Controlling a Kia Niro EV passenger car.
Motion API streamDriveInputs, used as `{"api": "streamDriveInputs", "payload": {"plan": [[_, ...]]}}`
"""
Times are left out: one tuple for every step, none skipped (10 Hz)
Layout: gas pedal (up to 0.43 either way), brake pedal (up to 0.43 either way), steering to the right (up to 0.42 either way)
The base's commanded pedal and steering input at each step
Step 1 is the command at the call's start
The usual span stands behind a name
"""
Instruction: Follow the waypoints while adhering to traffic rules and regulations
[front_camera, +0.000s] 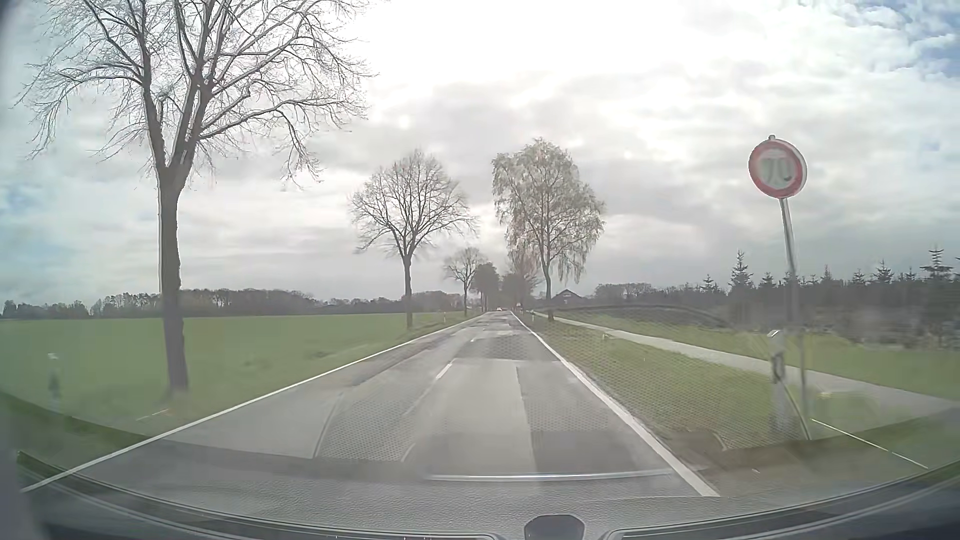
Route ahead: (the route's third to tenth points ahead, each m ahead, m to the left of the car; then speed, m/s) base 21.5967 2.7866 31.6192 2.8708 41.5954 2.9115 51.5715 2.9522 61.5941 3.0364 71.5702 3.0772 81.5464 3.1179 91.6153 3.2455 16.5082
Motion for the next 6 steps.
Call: {"api": "streamDriveInputs", "payload": {"plan": [[0.22, 0.006, -0.003], [0.22, 0.0, -0.003], [0.22, 0.0, -0.003], [0.22, 0.0, -0.003], [0.22, 0.0, -0.003], [0.22, 0.0, -0.003]]}}
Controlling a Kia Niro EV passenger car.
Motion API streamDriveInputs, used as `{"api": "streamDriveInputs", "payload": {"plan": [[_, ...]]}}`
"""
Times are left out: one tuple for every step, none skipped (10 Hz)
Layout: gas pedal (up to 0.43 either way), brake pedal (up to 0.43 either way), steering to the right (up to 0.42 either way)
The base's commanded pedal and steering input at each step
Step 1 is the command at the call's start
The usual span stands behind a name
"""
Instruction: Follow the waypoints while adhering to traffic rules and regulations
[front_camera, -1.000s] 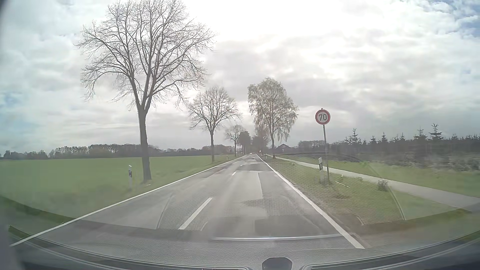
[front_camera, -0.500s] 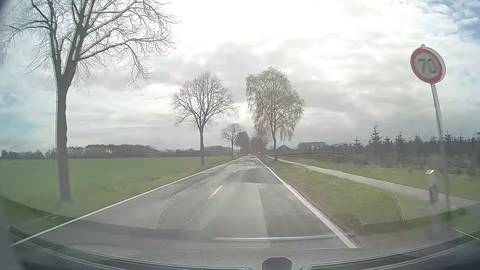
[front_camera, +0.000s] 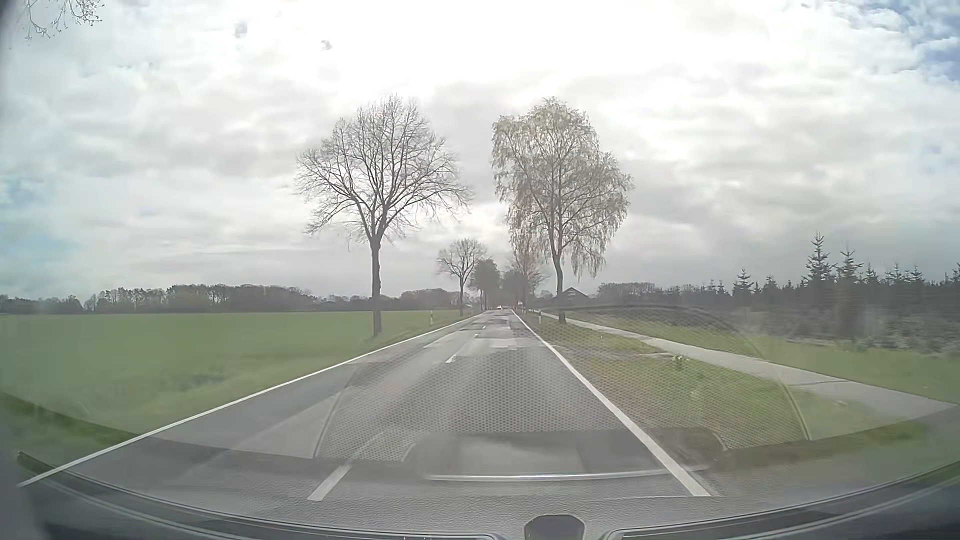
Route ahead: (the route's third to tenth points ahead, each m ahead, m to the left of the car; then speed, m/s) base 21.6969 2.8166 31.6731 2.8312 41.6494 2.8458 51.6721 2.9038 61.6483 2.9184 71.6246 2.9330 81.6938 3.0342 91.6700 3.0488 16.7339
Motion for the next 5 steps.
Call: {"api": "streamDriveInputs", "payload": {"plan": [[0.22, 0.0, -0.003], [0.228, 0.0, -0.003], [0.228, 0.0, -0.004], [0.228, 0.0, -0.003], [0.228, 0.0, -0.003]]}}
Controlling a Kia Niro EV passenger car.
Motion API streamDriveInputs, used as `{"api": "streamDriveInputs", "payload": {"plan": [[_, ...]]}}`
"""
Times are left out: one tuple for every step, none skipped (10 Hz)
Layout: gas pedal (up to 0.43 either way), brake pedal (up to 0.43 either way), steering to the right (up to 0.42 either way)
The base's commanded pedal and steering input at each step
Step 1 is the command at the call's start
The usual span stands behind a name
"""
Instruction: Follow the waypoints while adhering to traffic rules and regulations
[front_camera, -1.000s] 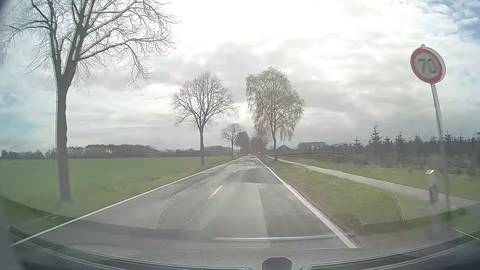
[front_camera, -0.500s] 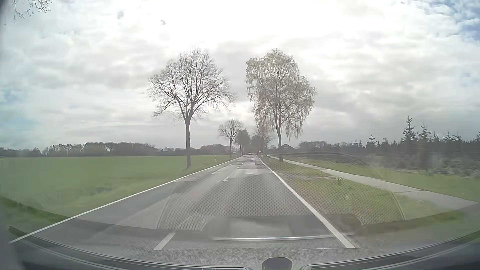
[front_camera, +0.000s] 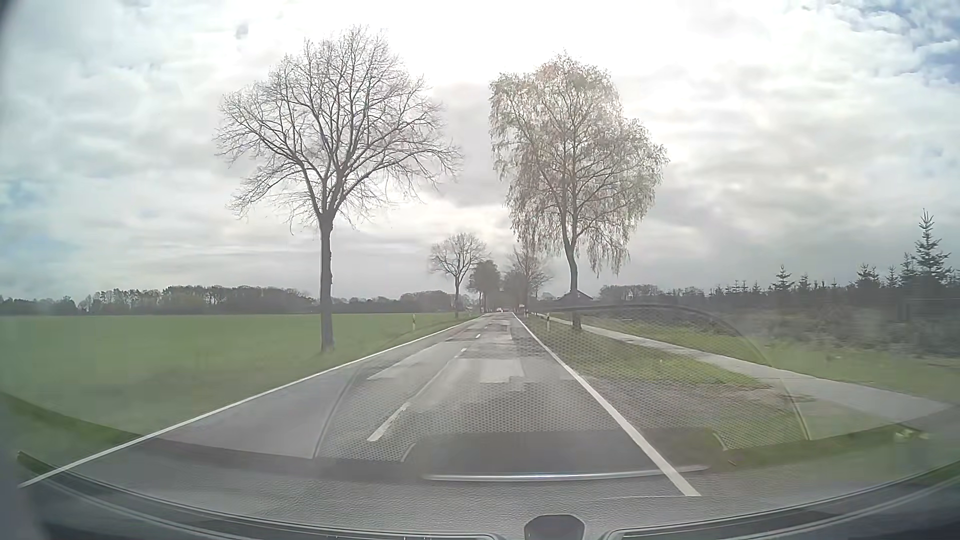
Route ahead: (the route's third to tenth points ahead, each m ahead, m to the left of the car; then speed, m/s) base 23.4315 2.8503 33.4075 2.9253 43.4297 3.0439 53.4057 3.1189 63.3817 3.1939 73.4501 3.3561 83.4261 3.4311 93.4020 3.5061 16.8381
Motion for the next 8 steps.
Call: {"api": "streamDriveInputs", "payload": {"plan": [[0.228, 0.0, -0.004], [0.228, 0.0, -0.003], [0.228, 0.0, -0.003], [0.228, 0.0, -0.003], [0.228, 0.0, -0.003], [0.228, 0.0, -0.003], [0.228, 0.0, -0.003], [0.228, 0.0, -0.003]]}}
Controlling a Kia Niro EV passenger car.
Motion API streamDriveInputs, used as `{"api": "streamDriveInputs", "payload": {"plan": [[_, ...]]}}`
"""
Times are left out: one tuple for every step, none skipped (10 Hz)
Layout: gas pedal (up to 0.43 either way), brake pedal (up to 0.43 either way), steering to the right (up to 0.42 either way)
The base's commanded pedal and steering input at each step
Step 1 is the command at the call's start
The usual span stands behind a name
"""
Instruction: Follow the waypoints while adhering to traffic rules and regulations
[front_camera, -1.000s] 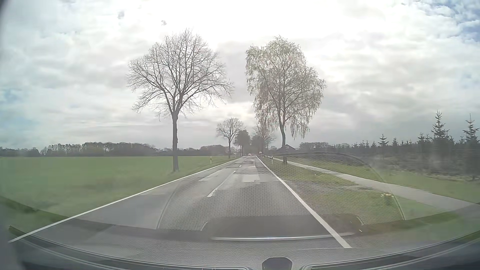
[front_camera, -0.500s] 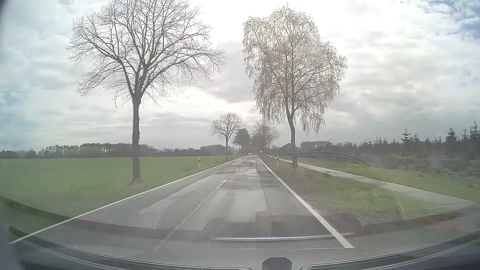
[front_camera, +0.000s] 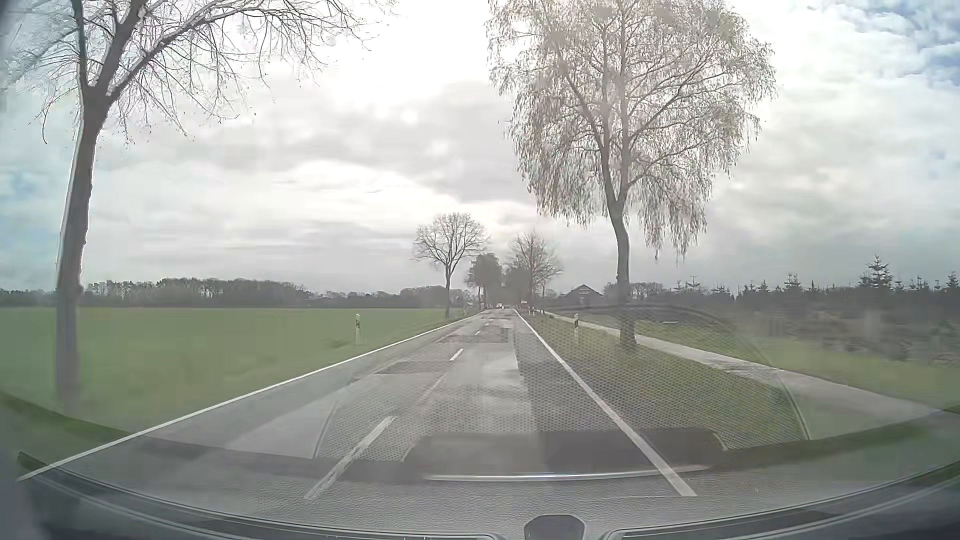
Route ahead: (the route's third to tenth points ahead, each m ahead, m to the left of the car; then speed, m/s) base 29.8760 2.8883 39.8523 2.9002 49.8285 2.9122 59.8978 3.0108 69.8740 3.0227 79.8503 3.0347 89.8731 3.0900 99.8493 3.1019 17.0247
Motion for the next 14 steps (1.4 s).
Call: {"api": "streamDriveInputs", "payload": {"plan": [[0.228, 0.0, -0.003], [0.228, 0.0, -0.003], [0.228, 0.0, -0.003], [0.228, 0.0, -0.003], [0.228, 0.0, -0.003], [0.228, 0.0, -0.003], [0.228, 0.0, -0.002], [0.228, 0.0, -0.002], [0.228, 0.0, -0.001], [0.228, 0.0, -0.001], [0.228, 0.006, -0.001], [0.228, 0.0, -0.001], [0.228, 0.0, -0.001], [0.228, 0.0, 0.0]]}}
